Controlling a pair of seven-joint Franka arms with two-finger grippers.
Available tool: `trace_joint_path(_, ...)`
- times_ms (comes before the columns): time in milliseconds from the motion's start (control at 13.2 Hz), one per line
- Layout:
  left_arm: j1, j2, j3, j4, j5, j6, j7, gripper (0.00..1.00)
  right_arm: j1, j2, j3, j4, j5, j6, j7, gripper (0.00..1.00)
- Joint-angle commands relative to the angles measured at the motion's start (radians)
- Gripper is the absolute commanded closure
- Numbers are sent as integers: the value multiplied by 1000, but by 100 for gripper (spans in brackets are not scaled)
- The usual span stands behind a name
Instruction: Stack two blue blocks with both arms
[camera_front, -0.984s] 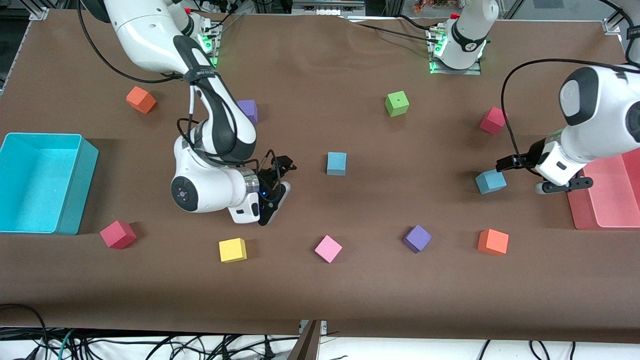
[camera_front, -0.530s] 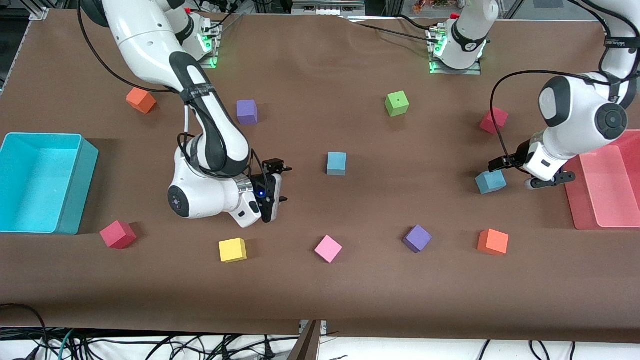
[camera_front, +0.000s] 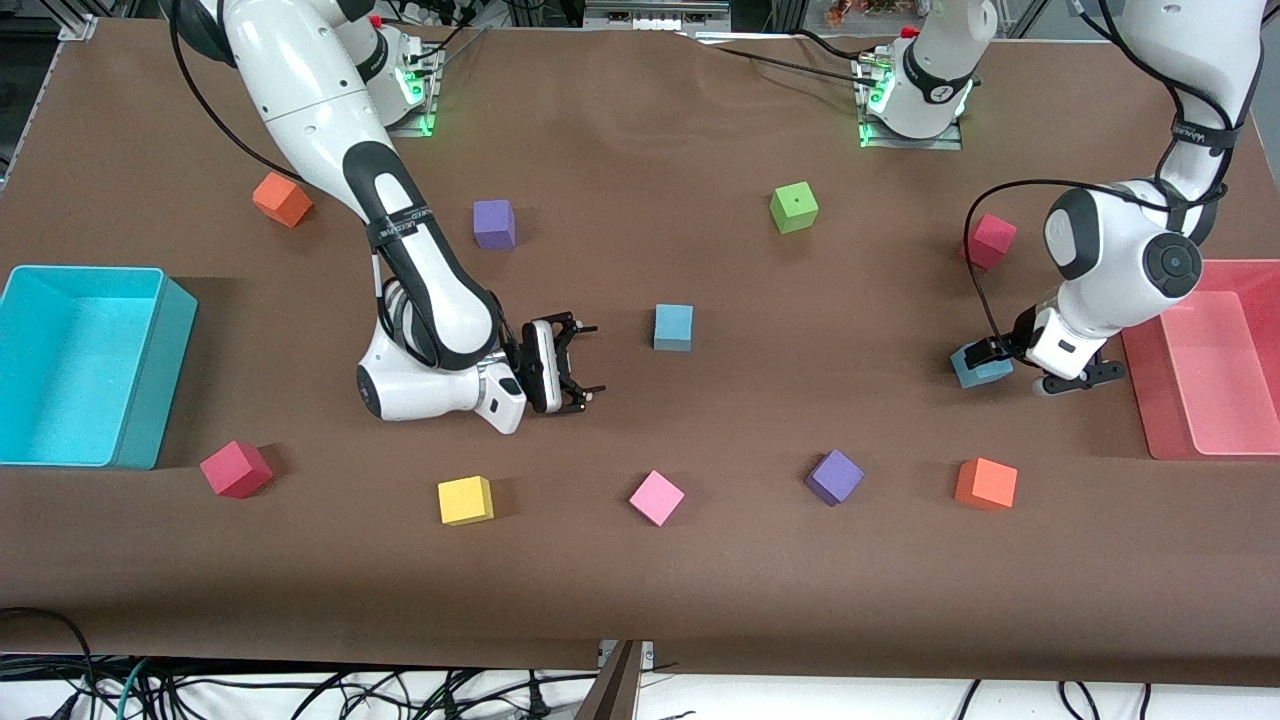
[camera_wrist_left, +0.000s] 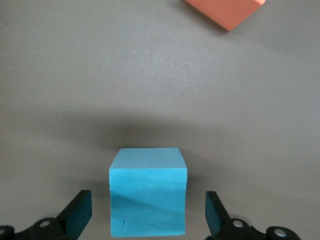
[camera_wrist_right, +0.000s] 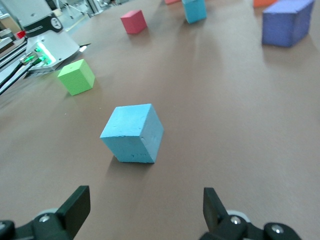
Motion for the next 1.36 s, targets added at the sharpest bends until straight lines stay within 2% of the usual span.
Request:
trace_joint_path(0, 9, 17, -7, 5, -24, 36, 36, 0, 15, -8, 9, -46, 76, 18, -126, 0)
trace_joint_path(227, 9, 49, -11, 5, -24, 64, 36, 1, 38, 12, 10, -46, 91, 50, -135, 0)
trace_joint_path(303, 9, 53, -11, 5, -24, 65, 37, 3, 47, 20, 10, -46, 126, 57, -158, 0)
trace_joint_path(454, 9, 55, -11, 5, -24, 65, 37, 25, 59, 44, 10, -45, 204, 61, -241, 0)
trace_joint_path(681, 9, 63, -11, 5, -24, 65, 37, 56, 72, 63, 10, -45, 222, 78, -251, 0)
trace_joint_path(1060, 6, 41, -14, 8, -24, 48, 31, 60, 95, 71, 10, -48, 222, 83, -251, 0)
trace_joint_path(1287, -8, -21, -20, 43, -24, -68, 19, 59, 107, 69, 10, -65, 222, 80, -251, 0)
